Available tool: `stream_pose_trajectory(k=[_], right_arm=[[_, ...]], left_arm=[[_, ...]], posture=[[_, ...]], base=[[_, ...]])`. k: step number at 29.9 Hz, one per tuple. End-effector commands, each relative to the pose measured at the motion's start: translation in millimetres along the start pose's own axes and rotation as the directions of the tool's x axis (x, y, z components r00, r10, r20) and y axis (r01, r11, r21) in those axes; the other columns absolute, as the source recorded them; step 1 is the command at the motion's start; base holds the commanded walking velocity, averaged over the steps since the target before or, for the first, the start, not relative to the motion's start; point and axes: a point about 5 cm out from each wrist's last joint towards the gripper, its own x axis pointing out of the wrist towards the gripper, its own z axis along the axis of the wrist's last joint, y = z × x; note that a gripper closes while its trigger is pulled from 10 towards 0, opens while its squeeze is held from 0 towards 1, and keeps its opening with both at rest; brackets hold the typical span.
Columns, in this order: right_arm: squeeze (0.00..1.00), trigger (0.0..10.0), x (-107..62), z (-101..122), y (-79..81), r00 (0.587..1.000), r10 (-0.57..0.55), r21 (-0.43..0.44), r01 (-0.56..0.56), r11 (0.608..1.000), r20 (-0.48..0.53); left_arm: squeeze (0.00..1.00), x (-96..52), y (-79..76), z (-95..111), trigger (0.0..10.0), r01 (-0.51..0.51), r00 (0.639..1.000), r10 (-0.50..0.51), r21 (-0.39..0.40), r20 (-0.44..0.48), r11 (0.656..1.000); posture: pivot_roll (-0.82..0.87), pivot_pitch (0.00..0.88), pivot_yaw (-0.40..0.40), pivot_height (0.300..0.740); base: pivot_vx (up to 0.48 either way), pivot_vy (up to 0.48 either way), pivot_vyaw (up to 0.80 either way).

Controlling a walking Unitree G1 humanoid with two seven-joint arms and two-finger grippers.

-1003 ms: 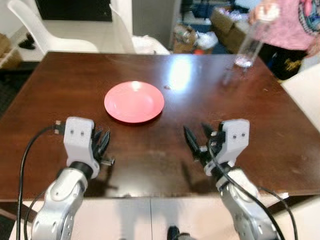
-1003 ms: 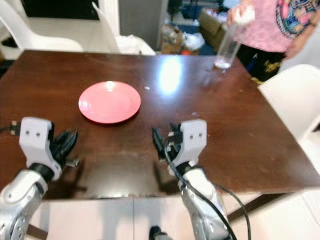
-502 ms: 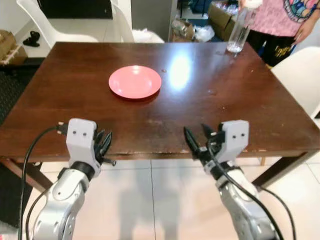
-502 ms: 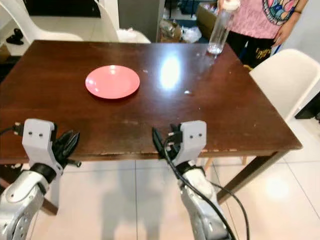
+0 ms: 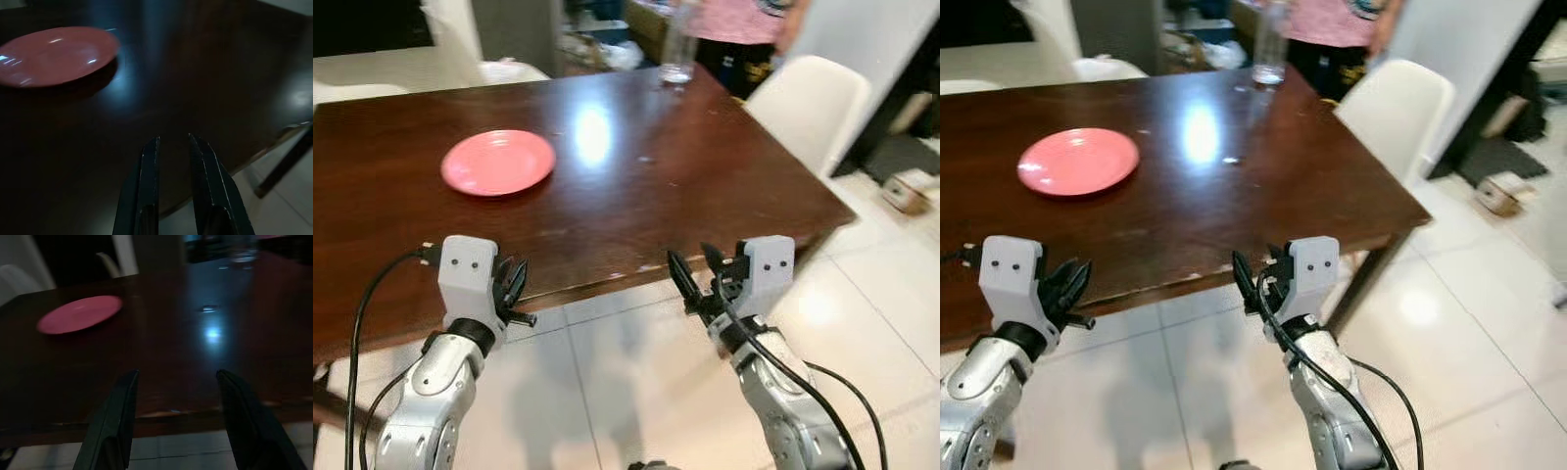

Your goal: Setting the table

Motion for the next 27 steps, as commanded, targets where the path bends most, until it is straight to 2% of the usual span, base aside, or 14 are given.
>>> stream_pose_trajectory(k=[1, 27], right_arm=[[0.00, 10.0, -0.9, -3.2, 0.2, 1.000, 0.004, 0.009, -0.004, 1.000, -0.019], [0.00, 10.0, -0.8, -2.9, 1.5, 1.000, 0.011, 0.017, -0.011, 1.000, -0.023]], left_arm=[[0.00, -0.3, 0.5, -5.5, 10.0, -0.007, 1.000, 0.006, -0.002, -0.017, 1.000], [0.00, 0.1, -0.8, -6.9, 10.0, -0.002, 1.000, 0.002, -0.005, -0.019, 1.000]], posture=[[-0.02, 0.055, 0.043, 0.740], [-0.02, 0.060, 0.044, 0.740]], base=[[0.000, 0.000, -0.80], [0.000, 0.000, -0.80]])
